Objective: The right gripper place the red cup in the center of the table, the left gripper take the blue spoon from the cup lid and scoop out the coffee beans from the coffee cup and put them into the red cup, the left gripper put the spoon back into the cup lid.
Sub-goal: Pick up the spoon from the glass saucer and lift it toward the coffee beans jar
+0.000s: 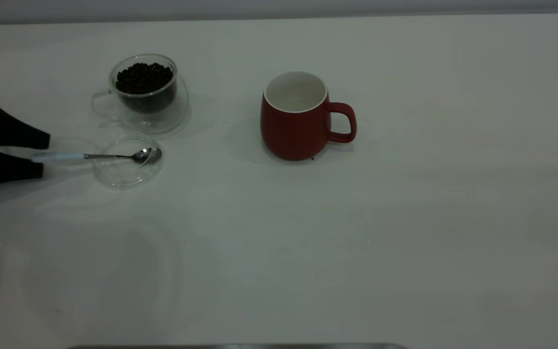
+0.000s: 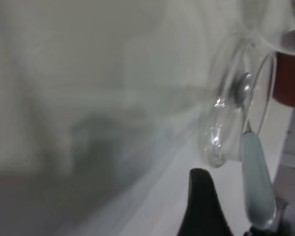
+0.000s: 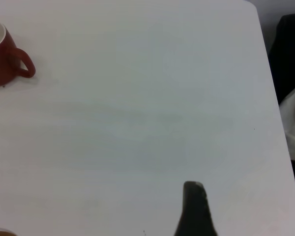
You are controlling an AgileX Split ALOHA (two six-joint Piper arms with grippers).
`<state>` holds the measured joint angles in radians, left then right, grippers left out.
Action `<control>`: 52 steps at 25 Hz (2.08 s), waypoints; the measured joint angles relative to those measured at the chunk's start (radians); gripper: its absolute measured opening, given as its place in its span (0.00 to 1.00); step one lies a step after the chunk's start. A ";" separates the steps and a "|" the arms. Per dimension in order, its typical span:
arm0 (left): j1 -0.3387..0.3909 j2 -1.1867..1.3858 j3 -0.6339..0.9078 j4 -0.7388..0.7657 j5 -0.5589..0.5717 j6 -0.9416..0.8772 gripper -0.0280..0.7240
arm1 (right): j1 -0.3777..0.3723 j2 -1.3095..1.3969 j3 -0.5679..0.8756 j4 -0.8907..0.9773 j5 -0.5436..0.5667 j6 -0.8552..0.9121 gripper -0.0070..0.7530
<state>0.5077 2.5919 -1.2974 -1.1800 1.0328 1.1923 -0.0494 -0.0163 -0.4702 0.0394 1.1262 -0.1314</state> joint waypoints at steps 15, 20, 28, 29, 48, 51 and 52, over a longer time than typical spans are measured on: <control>-0.030 0.043 -0.001 -0.073 0.062 0.160 0.80 | 0.000 0.000 0.000 0.000 0.000 0.000 0.78; -0.031 0.043 -0.002 -0.087 0.068 0.201 0.79 | 0.000 0.000 0.000 0.000 0.000 0.000 0.78; -0.031 0.043 -0.004 -0.087 0.072 0.177 0.66 | 0.000 0.000 0.000 0.000 0.000 0.000 0.78; -0.031 0.043 -0.004 -0.087 0.072 0.165 0.63 | 0.000 0.000 0.000 0.000 0.000 0.000 0.78; -0.026 0.032 -0.021 -0.056 0.072 0.029 0.20 | 0.000 0.000 0.000 0.000 0.000 0.000 0.78; -0.013 0.006 -0.058 0.018 0.090 -0.047 0.20 | 0.000 0.000 0.000 0.000 0.000 0.000 0.78; -0.009 -0.002 -0.077 0.048 0.096 -0.071 0.20 | 0.000 0.000 0.000 0.000 0.000 0.000 0.78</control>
<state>0.4985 2.5897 -1.3746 -1.1318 1.1287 1.1209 -0.0494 -0.0163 -0.4702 0.0394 1.1262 -0.1314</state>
